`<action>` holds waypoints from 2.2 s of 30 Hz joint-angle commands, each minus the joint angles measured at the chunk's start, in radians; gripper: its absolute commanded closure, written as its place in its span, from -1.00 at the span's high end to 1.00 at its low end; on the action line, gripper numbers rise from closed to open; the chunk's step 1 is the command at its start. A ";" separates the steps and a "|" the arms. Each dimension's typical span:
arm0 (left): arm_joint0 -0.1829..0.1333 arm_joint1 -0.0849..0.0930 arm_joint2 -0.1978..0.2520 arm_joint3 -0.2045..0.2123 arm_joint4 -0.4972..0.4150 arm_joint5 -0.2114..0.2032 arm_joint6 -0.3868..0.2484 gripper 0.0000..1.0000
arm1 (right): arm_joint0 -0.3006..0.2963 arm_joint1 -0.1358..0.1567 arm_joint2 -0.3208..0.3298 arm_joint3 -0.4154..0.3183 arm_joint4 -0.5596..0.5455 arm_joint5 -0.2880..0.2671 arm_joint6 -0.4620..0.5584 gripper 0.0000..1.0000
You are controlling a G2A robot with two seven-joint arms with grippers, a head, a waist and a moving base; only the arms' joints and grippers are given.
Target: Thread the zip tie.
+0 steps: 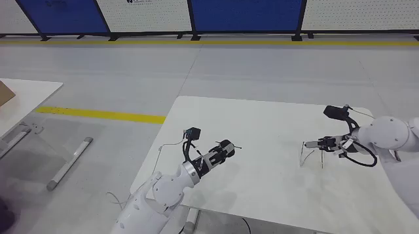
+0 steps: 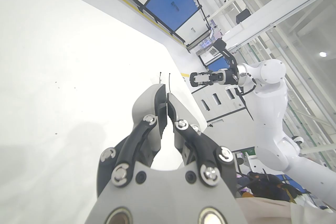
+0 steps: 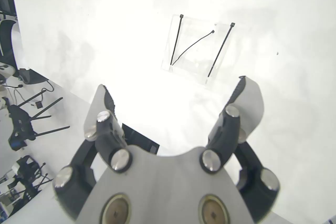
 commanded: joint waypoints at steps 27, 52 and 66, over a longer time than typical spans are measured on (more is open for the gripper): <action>0.000 0.000 0.000 0.000 0.000 0.000 0.000 -1.00 | 0.149 -0.064 -0.181 0.185 0.045 -0.043 -0.005 1.00; 0.000 0.000 0.000 0.000 0.000 0.000 0.000 -1.00 | 0.309 -0.131 -0.435 0.431 0.122 0.065 0.001 -0.38; 0.000 0.000 0.000 0.000 0.000 0.000 0.000 -1.00 | 0.362 -0.198 -0.507 0.579 0.123 0.096 -0.008 -0.44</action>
